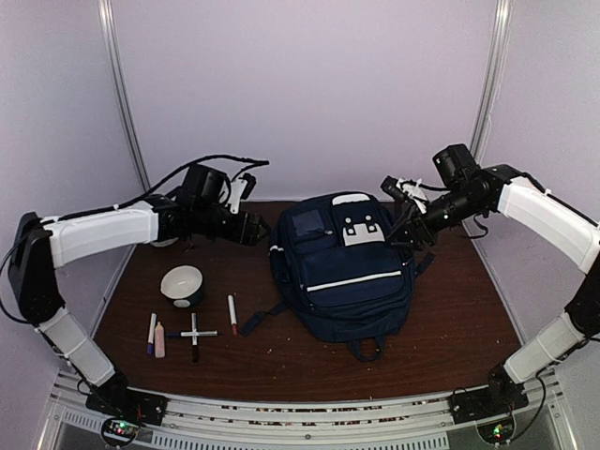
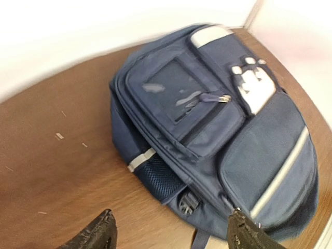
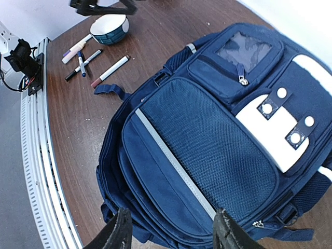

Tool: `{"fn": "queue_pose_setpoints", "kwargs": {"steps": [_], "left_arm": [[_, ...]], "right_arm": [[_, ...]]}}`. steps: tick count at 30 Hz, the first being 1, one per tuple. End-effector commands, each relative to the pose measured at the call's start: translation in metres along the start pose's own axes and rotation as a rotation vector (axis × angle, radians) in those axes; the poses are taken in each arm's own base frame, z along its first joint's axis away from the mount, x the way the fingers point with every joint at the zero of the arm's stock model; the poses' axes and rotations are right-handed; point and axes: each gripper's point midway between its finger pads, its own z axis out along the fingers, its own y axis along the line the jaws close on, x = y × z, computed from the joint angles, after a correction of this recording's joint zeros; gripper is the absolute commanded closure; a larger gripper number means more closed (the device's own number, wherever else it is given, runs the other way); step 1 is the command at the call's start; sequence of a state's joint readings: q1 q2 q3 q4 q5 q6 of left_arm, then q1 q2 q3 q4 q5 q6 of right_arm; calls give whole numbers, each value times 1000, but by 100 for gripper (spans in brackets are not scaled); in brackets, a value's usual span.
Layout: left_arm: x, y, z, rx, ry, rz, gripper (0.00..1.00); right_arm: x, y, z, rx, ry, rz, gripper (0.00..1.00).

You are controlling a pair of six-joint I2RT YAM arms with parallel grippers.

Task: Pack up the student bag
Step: Pick up the pen at the corner of the board.

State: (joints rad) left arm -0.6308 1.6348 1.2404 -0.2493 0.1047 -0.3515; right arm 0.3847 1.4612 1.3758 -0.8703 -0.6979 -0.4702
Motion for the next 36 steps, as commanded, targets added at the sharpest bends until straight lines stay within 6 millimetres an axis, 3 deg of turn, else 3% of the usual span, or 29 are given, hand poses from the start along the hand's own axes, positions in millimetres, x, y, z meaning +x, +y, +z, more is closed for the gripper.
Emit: {"fn": "queue_pose_setpoints", "kwargs": {"steps": [1, 4, 6, 8, 10, 12, 14, 18, 21, 25, 29, 33, 34, 35, 36], "left_arm": [[18, -13, -40, -10, 26, 297, 26], [30, -33, -62, 31, 27, 471, 26], [37, -29, -73, -5, 44, 526, 25], [37, -14, -82, -95, 59, 531, 24], [28, 19, -97, -294, 43, 503, 21], [19, 50, -115, -500, 7, 453, 4], [19, 62, -123, -563, 16, 462, 2], [28, 55, -130, -502, 60, 488, 2], [48, 41, -128, -378, 153, 561, 4], [90, 23, -123, -194, 360, 615, 24], [113, 46, -126, -277, 503, 652, 29], [119, 46, -130, -268, 484, 668, 29], [126, 48, -129, -263, 501, 677, 29], [136, 44, -128, -221, 525, 697, 29], [148, 41, -127, -173, 555, 714, 29]], "right_arm": [[10, -2, -1, 43, 5, -84, 47], [19, -2, 8, 34, 2, -84, 48], [21, 1, 14, 16, -5, -77, 48], [23, 3, 17, 2, -1, -76, 48], [23, 5, 18, -12, 1, -78, 47], [23, 7, 19, -31, 0, -78, 47], [22, 9, 20, -46, 3, -75, 46], [22, 6, 22, -40, 12, -54, 45], [23, 2, 22, -9, 17, -47, 43], [24, 1, 21, 6, 14, -53, 42], [25, -5, 22, 43, 12, -58, 35], [29, -5, 27, 32, 23, -47, 34], [30, -4, 28, 18, 28, -46, 31], [30, 1, 29, -9, 27, -48, 20], [31, 3, 29, -21, 27, -50, 2]]}}
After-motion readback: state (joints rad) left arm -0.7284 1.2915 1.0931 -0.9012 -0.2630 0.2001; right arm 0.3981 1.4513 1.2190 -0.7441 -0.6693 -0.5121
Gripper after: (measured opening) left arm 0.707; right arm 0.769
